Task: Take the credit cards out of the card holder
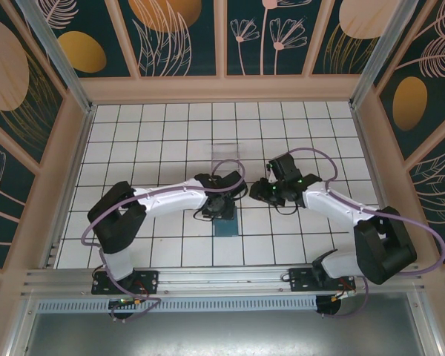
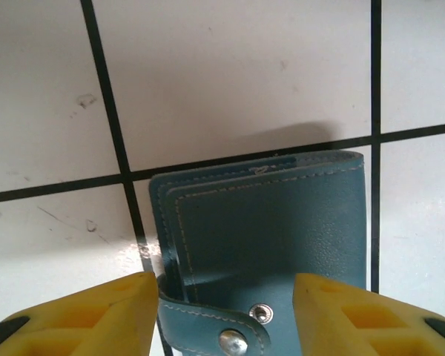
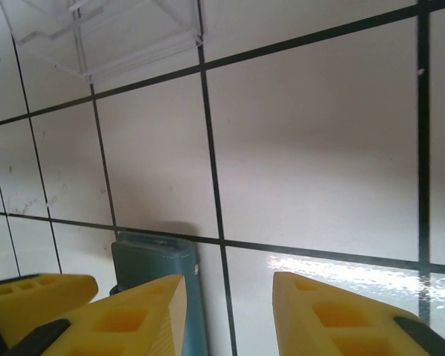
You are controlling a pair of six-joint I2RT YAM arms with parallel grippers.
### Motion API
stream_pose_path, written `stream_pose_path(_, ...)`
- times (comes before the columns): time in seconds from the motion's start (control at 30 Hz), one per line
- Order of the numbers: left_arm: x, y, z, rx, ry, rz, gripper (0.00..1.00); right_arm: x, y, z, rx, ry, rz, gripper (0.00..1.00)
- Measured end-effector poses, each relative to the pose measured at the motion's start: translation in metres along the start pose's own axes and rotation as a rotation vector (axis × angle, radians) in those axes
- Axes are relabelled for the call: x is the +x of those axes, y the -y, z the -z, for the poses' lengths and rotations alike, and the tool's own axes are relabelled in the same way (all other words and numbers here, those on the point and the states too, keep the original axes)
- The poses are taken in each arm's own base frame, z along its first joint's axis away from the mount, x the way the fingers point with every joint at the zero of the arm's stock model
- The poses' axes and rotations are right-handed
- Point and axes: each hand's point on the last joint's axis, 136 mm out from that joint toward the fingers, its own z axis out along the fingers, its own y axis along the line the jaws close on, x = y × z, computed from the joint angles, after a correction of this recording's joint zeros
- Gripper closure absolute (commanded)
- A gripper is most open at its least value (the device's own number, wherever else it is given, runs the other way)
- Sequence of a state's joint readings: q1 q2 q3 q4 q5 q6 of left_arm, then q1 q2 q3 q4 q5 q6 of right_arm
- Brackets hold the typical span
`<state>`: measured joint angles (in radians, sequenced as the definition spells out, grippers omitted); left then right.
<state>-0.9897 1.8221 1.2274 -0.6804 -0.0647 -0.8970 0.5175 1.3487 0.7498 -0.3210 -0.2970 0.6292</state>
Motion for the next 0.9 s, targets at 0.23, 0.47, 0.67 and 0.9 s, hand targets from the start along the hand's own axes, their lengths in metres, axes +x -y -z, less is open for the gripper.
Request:
stream_pose_path(0.23,0.007,-0.003,-0.007,-0.028,-0.031,-0.002,0.49,0.002,0.002,-0.001,-0.001,-0.007,-0.003,0.63)
stream_pose_path(0.47,0.009,-0.012,-0.006,-0.068,-0.033,-0.002,0.64,0.002,0.002,-0.001,-0.003,-0.009,-0.003,0.64)
stream_pose_path(0.67,0.004,-0.015,-0.001,-0.077,0.000,0.002,0.76,0.002,0.002,-0.001,-0.003,-0.010,-0.003,0.63)
stream_pose_path(0.9,-0.002,-0.016,0.008,-0.076,0.039,0.004,0.90,0.008,-0.002,-0.003,-0.006,-0.023,0.010,0.63)
